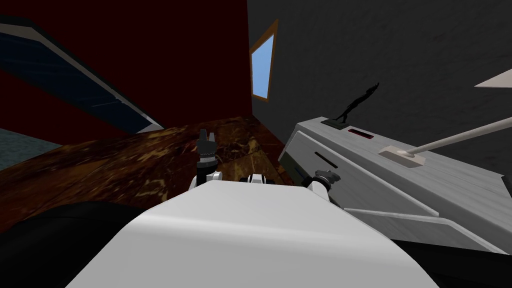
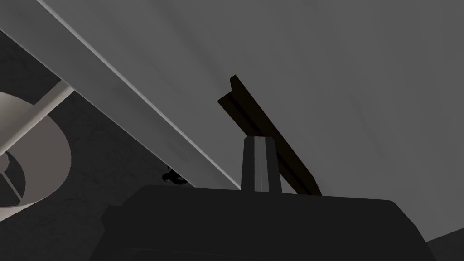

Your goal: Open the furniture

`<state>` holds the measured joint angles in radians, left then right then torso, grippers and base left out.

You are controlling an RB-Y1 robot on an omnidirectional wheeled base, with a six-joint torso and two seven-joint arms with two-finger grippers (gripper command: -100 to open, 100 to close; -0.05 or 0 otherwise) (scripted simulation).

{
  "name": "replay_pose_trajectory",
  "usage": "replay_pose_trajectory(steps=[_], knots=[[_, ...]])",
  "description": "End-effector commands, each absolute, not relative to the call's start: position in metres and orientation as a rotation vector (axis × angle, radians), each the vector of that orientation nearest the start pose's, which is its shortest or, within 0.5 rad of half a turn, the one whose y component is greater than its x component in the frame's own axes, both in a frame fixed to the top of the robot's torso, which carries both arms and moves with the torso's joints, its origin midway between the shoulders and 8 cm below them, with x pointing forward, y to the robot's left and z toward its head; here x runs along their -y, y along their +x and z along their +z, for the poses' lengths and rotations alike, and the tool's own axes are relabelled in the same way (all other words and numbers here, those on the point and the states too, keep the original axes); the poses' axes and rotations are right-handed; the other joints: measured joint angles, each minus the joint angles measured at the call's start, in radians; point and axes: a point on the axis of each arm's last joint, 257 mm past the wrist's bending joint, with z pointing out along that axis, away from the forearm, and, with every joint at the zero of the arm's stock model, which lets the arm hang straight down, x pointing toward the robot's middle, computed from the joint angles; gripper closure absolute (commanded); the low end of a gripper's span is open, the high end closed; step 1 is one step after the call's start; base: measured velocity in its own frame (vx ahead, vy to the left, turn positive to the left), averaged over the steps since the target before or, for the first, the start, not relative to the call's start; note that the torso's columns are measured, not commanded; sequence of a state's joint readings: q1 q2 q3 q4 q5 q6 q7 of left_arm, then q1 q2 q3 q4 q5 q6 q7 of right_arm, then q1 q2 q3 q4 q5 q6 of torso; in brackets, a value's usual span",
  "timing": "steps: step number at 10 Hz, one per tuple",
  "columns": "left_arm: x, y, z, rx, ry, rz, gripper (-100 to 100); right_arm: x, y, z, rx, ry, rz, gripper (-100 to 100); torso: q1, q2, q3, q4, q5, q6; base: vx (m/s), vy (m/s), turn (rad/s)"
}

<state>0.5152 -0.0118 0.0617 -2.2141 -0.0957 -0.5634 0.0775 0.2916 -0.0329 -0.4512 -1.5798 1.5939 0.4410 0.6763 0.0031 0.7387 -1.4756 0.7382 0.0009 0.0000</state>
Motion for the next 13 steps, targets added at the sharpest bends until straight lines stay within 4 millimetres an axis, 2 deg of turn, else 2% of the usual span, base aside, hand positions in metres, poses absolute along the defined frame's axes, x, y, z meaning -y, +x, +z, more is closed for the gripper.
replay_pose_trajectory(steps=[1, 2, 6, 9, 13], knots=[[-0.291, 0.343, 0.002, -0.653, -0.641, -1.247, 0, 0.590, 0.291, -0.306, -1.910, 0.058, -1.398, 100, -0.001, -0.001, -0.001, 0.000, 0.000, 0.000, -0.032, 0.096, -0.012], [-0.292, 0.343, 0.002, -0.653, -0.641, -1.247, 0, 0.598, 0.293, -0.296, -1.891, 0.033, -1.420, -100, -0.009, -0.003, -0.002, -0.001, -0.002, 0.000, 0.003, 0.023, -0.003], [-0.292, 0.343, 0.002, -0.654, -0.641, -1.246, 0, 0.620, 0.299, -0.267, -1.841, -0.032, -1.479, -100, -0.003, -0.002, -0.001, -0.001, -0.001, 0.000, 0.058, -0.009, -0.011], [-0.292, 0.343, 0.002, -0.654, -0.641, -1.246, 0, 0.619, 0.300, -0.267, -1.853, -0.028, -1.468, -100, -0.003, -0.003, -0.002, -0.001, -0.001, 0.000, 0.161, -0.006, -0.021], [-0.292, 0.343, 0.002, -0.654, -0.641, -1.246, 0, 0.625, 0.303, -0.256, -1.845, -0.050, -1.478, -100, -0.004, -0.001, 0.000, 0.000, -0.001, 0.000, 0.156, -0.004, -0.023]])
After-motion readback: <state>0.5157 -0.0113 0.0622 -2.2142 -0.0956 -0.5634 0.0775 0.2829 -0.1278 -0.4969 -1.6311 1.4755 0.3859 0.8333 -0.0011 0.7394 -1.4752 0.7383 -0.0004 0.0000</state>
